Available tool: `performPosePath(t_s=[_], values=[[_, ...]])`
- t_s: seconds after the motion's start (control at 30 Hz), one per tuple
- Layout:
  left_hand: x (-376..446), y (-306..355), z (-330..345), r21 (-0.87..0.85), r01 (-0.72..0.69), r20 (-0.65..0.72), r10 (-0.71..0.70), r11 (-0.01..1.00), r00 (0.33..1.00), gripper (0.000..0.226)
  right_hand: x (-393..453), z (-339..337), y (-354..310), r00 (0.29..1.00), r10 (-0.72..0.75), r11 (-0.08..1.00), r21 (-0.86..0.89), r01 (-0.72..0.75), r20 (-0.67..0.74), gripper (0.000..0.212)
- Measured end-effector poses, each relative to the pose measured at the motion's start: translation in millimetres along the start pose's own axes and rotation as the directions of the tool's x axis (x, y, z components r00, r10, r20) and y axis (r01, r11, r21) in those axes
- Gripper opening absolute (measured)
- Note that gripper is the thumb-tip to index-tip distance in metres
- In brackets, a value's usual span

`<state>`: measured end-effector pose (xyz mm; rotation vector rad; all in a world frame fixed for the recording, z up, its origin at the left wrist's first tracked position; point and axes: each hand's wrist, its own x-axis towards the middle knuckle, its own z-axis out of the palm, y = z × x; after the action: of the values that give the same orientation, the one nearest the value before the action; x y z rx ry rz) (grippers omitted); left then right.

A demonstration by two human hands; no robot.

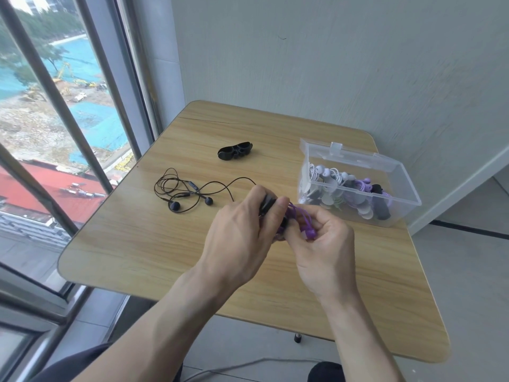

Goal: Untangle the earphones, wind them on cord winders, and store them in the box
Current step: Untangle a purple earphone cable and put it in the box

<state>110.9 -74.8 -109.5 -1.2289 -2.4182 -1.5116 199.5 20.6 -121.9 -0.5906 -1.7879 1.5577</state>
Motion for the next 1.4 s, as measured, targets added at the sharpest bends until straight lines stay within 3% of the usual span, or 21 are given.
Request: performPosePath(t_s=[0.17,0.37,0.5,0.67,0.9,0.97,1.03,1.1,1.27,1.4], values=[[-3,4,-1,-0.081,0.03,-0.037,-0.033,0.996,0.999,0.029,0,2,-1,1.0,0.031,0.992,0.122,-0.031,0.002,0.022],[1,2,-4,-0.212,0.169,-0.044,-0.183,0.962,0.982,0.038,2,0,-8,0.989,0.115,0.974,0.185,-0.131,0.093,0.022],[-4,8,-2,-0.182,0.131,-0.041,-0.14,0.975,0.989,0.029,2,2,-10,0.945,0.293,0.889,0.323,-0.325,0.146,0.025],[0,10,-5,-0.279,0.126,0.051,-0.117,0.952,0.992,0.018,2,2,-10,0.956,0.273,0.842,0.455,-0.291,0.107,0.025],[6,0,-10,-0.06,0.004,0.093,0.001,0.998,0.996,0.029,5,6,-8,0.919,0.393,0.732,0.616,-0.291,-0.033,0.021],[6,2,-12,-0.004,-0.039,0.077,0.039,0.999,0.996,0.027,5,5,-7,0.92,0.375,0.809,0.524,-0.265,-0.113,0.024],[5,2,-15,0.024,-0.051,0.056,0.05,0.998,0.997,0.024,3,3,-7,0.944,0.279,0.924,0.317,-0.214,-0.176,0.029],[4,-1,-17,0.061,-0.051,0.063,0.047,0.997,0.997,0.021,1,3,-7,0.969,0.18,0.975,0.16,-0.153,-0.168,0.033],[-1,-3,-14,0.174,-0.036,0.117,0.016,0.984,0.993,0.014,-2,0,-7,0.992,0.04,0.998,-0.052,-0.047,-0.123,0.034],[-1,-3,-12,0.022,0.036,0.255,-0.04,0.999,0.966,0.015,3,-8,-13,0.998,-0.015,0.984,-0.179,0.004,-0.064,0.037]])
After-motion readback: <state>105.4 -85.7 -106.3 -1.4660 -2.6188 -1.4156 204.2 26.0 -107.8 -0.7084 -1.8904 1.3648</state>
